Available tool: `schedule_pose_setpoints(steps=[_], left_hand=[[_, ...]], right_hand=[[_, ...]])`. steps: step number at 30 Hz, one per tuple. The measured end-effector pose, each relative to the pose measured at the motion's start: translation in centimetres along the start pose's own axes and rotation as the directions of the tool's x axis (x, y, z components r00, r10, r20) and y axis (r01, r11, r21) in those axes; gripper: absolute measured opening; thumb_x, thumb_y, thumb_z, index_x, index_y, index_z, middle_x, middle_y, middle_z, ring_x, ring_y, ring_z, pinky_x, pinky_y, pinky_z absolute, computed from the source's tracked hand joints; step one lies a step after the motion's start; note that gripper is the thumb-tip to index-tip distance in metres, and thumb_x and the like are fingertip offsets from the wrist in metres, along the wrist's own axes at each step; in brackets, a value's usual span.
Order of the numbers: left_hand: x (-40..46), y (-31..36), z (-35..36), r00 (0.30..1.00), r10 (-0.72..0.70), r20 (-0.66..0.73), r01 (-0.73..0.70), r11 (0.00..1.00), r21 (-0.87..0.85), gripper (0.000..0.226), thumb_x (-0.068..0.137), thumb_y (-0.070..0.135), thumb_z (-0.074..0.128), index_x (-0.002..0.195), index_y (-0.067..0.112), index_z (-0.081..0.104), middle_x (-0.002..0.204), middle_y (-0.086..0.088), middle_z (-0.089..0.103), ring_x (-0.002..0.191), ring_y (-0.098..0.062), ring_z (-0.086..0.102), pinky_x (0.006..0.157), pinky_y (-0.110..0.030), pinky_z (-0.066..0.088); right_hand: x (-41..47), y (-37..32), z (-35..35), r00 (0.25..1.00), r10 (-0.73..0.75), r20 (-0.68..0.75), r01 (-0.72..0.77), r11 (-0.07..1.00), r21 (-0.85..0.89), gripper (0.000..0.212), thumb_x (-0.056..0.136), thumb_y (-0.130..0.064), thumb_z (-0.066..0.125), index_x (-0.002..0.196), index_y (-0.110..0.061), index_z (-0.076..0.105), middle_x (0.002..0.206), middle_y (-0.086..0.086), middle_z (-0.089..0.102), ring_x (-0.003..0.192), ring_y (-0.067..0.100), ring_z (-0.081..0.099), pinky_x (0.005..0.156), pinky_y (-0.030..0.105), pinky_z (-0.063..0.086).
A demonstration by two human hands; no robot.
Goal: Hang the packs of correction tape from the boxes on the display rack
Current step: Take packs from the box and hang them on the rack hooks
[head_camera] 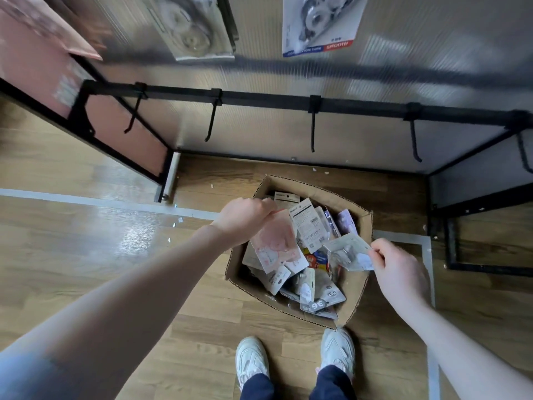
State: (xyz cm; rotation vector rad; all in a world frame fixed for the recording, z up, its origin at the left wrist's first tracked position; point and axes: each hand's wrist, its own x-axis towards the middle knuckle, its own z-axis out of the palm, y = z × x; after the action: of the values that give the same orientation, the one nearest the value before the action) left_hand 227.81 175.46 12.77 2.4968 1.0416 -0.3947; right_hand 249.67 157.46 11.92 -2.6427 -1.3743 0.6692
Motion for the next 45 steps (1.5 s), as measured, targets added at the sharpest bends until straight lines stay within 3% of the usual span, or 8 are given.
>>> schedule_pose_setpoints(steps=[6,12,20,28,32,38,42,45], left_hand=[[-3.3,0.1,-5.8,0.994,-0.03,-0.104,0.029,1.0,-0.011,0.023,0.097,0.024,0.042,0.106,0.015,0.062,0.093,-0.004,0.069,0.08,-0.025,0.062,0.057,-0.027,0.037],[-7.3,0.2,-11.5,0.979,-0.076,-0.191,0.058,0.993,-0.1,0.023,0.094,0.023,0.047,0.111,0.023,0.063,0.1,0.001,0.069,0.084,-0.02,0.064,0.065,-0.031,0.052],[-13.0,0.3,-18.4,0.938,-0.084,-0.335,0.065,0.996,-0.068,0.025,0.096,0.029,0.045,0.114,0.026,0.062,0.105,0.005,0.068,0.09,-0.019,0.062,0.06,-0.025,0.034],[-18.2,-1.5,-22.5,0.895,-0.095,-0.435,0.067,0.995,-0.08,0.024,0.096,0.029,0.045,0.11,0.027,0.065,0.101,0.007,0.069,0.088,-0.019,0.063,0.06,-0.025,0.034],[-20.0,-3.6,-23.3,0.881,-0.117,-0.459,0.083,0.992,-0.093,0.022,0.097,0.028,0.044,0.106,0.028,0.064,0.094,0.007,0.068,0.083,-0.019,0.063,0.056,-0.025,0.031],[-22.1,-7.5,-23.9,0.862,-0.127,-0.491,0.084,0.99,-0.11,0.02,0.095,0.027,0.045,0.101,0.026,0.064,0.09,0.006,0.067,0.078,-0.019,0.062,0.052,-0.024,0.033],[-22.7,-8.9,-24.7,0.855,-0.121,-0.505,0.094,0.993,-0.078,0.023,0.097,0.029,0.043,0.107,0.027,0.064,0.095,0.008,0.068,0.083,-0.017,0.062,0.049,-0.011,0.024],[-22.4,-9.9,-25.3,0.855,-0.13,-0.503,0.07,0.988,-0.137,0.043,0.089,0.046,0.027,0.101,0.027,0.063,0.089,0.007,0.066,0.079,-0.019,0.062,0.055,-0.027,0.044]], right_hand=[[-0.8,-3.2,-5.7,0.989,-0.092,-0.119,0.097,0.994,0.04,0.01,0.09,-0.02,0.057,0.086,-0.013,0.063,0.07,0.002,0.063,0.053,0.02,0.045,0.043,0.021,0.023],[-2.5,-7.0,-11.5,0.97,-0.123,-0.21,0.14,0.988,0.068,0.009,0.09,-0.021,0.058,0.087,-0.016,0.064,0.076,0.0,0.066,0.055,0.018,0.044,0.043,0.017,0.021],[-5.3,-11.1,-17.3,0.923,-0.208,-0.324,0.254,0.961,0.106,0.01,0.088,-0.018,0.061,0.079,-0.015,0.063,0.063,-0.003,0.061,0.047,0.009,0.043,0.041,0.018,0.025],[-6.0,-16.0,-20.1,0.842,-0.358,-0.404,0.392,0.92,0.002,0.008,0.082,-0.017,0.069,0.075,-0.018,0.065,0.065,-0.006,0.064,0.048,0.012,0.046,0.04,0.013,0.025],[-5.7,-19.9,-20.8,0.821,-0.407,-0.4,0.459,0.887,0.04,0.007,0.087,-0.018,0.064,0.08,-0.016,0.066,0.071,-0.006,0.065,0.055,0.014,0.055,0.042,0.019,0.034],[-4.5,-25.7,-20.9,0.747,-0.451,-0.489,0.525,0.851,0.016,0.004,0.084,-0.015,0.068,0.079,-0.016,0.068,0.07,-0.004,0.067,0.055,0.018,0.057,0.041,0.02,0.035],[-3.0,-28.7,-21.2,0.701,-0.491,-0.517,0.576,0.818,0.005,0.004,0.084,-0.014,0.067,0.082,-0.013,0.069,0.073,0.0,0.069,0.057,0.022,0.061,0.044,0.024,0.041],[-1.4,-30.5,-21.5,0.694,-0.517,-0.501,0.59,0.807,-0.015,0.007,0.086,-0.015,0.064,0.085,-0.012,0.07,0.074,0.003,0.069,0.058,0.023,0.06,0.045,0.021,0.036]])
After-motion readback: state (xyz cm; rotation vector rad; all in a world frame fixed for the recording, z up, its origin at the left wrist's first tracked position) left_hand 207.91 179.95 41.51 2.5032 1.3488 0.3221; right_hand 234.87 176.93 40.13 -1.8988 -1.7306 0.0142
